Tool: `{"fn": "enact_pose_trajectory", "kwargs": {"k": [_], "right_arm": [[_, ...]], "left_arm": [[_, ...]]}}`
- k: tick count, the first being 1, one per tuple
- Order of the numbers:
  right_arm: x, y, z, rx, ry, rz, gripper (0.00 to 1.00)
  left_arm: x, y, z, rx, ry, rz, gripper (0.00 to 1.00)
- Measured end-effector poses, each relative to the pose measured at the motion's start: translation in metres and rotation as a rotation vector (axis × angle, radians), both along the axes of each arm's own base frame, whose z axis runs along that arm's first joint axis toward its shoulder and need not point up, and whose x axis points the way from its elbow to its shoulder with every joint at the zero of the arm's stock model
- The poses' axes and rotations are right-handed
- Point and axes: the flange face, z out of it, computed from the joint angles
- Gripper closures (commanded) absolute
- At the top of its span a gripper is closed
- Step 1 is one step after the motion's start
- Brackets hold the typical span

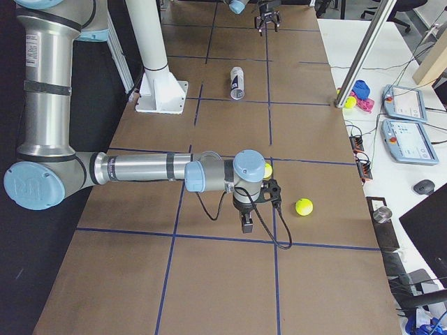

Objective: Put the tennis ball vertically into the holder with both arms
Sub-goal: 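Reach the left gripper down to the clear Wilson can lying on its side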

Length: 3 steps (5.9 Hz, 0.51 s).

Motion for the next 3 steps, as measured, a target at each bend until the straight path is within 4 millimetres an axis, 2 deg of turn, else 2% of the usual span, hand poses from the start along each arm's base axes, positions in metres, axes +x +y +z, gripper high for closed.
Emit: {"fn": "enact_pose_trajectory", "kwargs": {"k": [1,3], "right_arm": [[0.000,0.000,0.000,0.000,0.000,0.000,0.00],[0.000,0.000,0.000,-0.002,0.000,0.000,0.00]], "left_arm": [[0.060,0.024,-0.030,0.023,-0.015,0.022,0.00],[0.156,0.068,-0.101,0.026,-0.139,0.040,0.00]]}}
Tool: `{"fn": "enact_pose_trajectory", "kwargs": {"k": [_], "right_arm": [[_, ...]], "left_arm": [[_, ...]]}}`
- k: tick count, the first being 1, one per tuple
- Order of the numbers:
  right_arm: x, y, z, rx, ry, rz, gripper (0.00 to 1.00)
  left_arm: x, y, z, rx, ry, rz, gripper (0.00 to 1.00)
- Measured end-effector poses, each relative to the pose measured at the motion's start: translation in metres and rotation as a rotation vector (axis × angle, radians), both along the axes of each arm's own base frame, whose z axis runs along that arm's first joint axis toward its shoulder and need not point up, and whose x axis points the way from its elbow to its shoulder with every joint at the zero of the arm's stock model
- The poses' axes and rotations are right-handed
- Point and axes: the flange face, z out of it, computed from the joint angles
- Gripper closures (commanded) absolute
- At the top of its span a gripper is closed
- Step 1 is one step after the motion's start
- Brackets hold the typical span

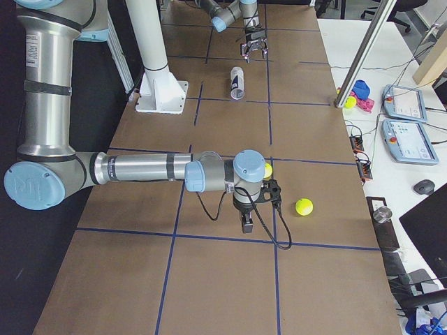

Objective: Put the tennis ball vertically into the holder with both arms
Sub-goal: 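Reach the left gripper down to the clear Wilson can lying on its side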

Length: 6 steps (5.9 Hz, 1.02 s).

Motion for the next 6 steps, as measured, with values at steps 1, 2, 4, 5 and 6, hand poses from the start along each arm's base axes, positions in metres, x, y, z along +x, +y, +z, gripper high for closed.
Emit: {"fn": "enact_pose_trajectory", "kwargs": {"k": [1,2,4,5,6], "right_arm": [[0.000,0.000,0.001,-0.001,0.000,0.000,0.00],[0.000,0.000,0.001,-0.003,0.000,0.000,0.00],[0.000,0.001,0.003,-0.006,0.000,0.000,0.00],[0.000,0.001,0.004,-0.007,0.000,0.000,0.00],[0.000,0.001,0.005,-0.009,0.000,-0.001,0.00]], "left_arm": [[0.035,0.022,-0.029,0.013,-0.088,0.018,0.00],[0.061,0.041,-0.047,0.046,-0.195,0.048,0.00],[0.103,0.063,-0.053,0.083,-0.356,0.091,0.00],[0.124,0.067,-0.050,0.089,-0.400,0.099,0.00],[0.136,0.069,-0.045,0.090,-0.426,0.102,0.00]]}}
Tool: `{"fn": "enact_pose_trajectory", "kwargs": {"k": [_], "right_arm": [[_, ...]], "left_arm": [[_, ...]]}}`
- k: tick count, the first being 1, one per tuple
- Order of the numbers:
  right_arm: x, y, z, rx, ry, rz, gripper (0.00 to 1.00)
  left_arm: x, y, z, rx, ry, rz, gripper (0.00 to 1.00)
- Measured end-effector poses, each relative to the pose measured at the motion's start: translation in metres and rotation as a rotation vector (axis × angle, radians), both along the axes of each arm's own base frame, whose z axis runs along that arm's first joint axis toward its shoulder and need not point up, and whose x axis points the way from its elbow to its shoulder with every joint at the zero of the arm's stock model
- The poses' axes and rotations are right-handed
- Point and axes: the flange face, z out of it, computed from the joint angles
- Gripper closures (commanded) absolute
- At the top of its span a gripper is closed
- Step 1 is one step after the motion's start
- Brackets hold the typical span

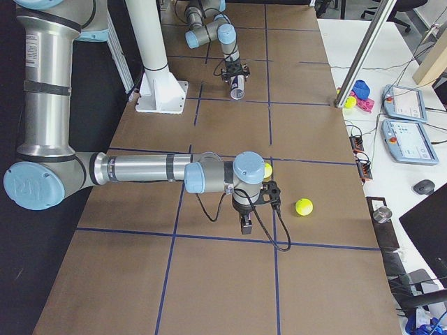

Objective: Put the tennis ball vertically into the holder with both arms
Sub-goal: 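Reach the left gripper down to the clear Wilson can lying on its side, then close the left gripper around the can's body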

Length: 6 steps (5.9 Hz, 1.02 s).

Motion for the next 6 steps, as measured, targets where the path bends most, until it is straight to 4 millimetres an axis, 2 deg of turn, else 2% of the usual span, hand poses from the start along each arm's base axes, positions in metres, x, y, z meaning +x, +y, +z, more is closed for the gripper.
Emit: {"fn": "enact_pose_trajectory", "kwargs": {"k": [2,4,6], "right_arm": [[0.000,0.000,0.002,-0.004,0.000,0.000,0.00],[0.000,0.000,0.003,-0.005,0.001,-0.001,0.00],[0.000,0.000,0.003,-0.006,0.000,-0.001,0.00]], "left_arm": [[0.017,-0.001,0.016,-0.013,-0.039,0.005,0.00],[0.028,0.004,0.026,-0.025,-0.054,0.012,0.00],[0.042,0.000,0.036,-0.026,-0.044,0.008,0.00]]}}
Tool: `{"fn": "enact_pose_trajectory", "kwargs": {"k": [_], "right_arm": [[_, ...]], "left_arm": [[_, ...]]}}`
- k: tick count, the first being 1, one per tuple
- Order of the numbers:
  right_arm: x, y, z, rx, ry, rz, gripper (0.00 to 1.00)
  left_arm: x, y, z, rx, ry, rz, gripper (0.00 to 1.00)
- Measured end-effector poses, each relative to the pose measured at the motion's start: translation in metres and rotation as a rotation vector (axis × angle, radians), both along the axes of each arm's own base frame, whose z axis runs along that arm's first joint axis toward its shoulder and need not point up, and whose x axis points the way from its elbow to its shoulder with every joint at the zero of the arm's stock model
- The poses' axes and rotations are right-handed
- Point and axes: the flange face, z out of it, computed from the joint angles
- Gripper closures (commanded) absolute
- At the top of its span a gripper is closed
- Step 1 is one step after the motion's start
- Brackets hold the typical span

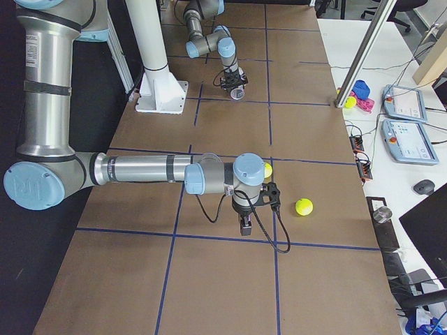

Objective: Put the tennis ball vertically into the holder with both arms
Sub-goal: 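Close the left gripper around the can's body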

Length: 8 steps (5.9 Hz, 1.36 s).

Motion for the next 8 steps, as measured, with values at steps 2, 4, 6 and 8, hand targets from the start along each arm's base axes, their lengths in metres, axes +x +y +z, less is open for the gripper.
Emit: {"fn": "enact_pose_trajectory", "kwargs": {"k": [2,4,6,8], "right_arm": [[0.0001,0.0000,0.0002,-0.001,0.001,0.001,0.00],[0.0000,0.0000,0.0002,-0.001,0.000,0.001,0.00],[0.0000,0.0000,0.0002,-0.001,0.000,0.001,0.00],[0.0000,0.0000,0.0002,-0.001,0.001,0.001,0.00]], "left_arm": [[0.0068,-0.0026,0.0070,0.001,0.003,0.000,0.03],[0.0078,-0.0029,0.0106,0.003,0.003,0.002,0.06],[0.0079,-0.0030,0.0130,0.005,0.006,0.004,0.17],[0.0060,-0.0053,0.0081,0.014,0.030,-0.001,0.20]]}}
